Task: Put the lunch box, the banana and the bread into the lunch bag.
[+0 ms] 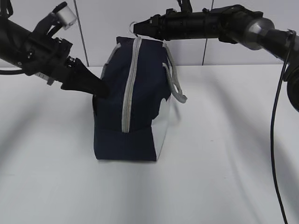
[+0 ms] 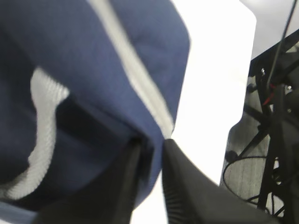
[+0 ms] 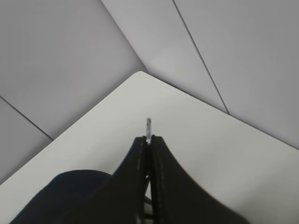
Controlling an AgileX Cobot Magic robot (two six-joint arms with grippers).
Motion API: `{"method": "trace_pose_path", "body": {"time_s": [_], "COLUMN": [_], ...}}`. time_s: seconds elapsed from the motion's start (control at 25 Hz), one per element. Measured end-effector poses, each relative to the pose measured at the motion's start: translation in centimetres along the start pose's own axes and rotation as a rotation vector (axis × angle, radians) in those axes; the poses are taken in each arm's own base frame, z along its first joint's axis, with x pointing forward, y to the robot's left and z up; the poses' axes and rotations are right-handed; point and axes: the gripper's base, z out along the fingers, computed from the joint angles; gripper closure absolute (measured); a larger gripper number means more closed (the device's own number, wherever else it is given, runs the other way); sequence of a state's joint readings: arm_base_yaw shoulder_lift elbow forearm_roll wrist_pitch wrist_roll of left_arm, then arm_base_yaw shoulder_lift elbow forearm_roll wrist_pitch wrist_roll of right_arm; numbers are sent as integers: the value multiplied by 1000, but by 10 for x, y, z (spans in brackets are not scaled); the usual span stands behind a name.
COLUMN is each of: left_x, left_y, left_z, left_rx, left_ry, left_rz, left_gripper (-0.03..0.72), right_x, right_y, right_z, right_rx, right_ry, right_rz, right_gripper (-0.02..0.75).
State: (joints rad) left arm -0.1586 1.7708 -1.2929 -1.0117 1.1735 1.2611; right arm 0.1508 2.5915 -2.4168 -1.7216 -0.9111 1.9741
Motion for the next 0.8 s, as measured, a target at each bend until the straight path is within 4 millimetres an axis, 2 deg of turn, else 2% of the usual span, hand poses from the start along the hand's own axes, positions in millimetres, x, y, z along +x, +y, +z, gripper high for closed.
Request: {"method": "trace_pose_path", "body": {"time_s": [0.2,0.28,0.4,0.64,0.8], "left_x": [-10,-14,-21,-39,-48], "left_y": [-16,-19,-17,6,18], "left_z": [-13,-19,-30,-52,-56], "left_rx": [-9,-35,-117,-354,-379], "left_ry": [-45,-69,-144,-436,-544], "left_rz": [-25,-23,-40,-281,-411], "left_gripper": [311,251,227,222,230], "right_x": [0,1,1,1,1], "right_y": [1,1,1,1,1], "right_z": [0,0,0,0,0], "right_rx": [-2,4,4,2,2], "right_ry": [24,36,39,41,41], "right_rz": [-16,-18,-20,-19,-19], "right_gripper": [754,754,754,754,754]}}
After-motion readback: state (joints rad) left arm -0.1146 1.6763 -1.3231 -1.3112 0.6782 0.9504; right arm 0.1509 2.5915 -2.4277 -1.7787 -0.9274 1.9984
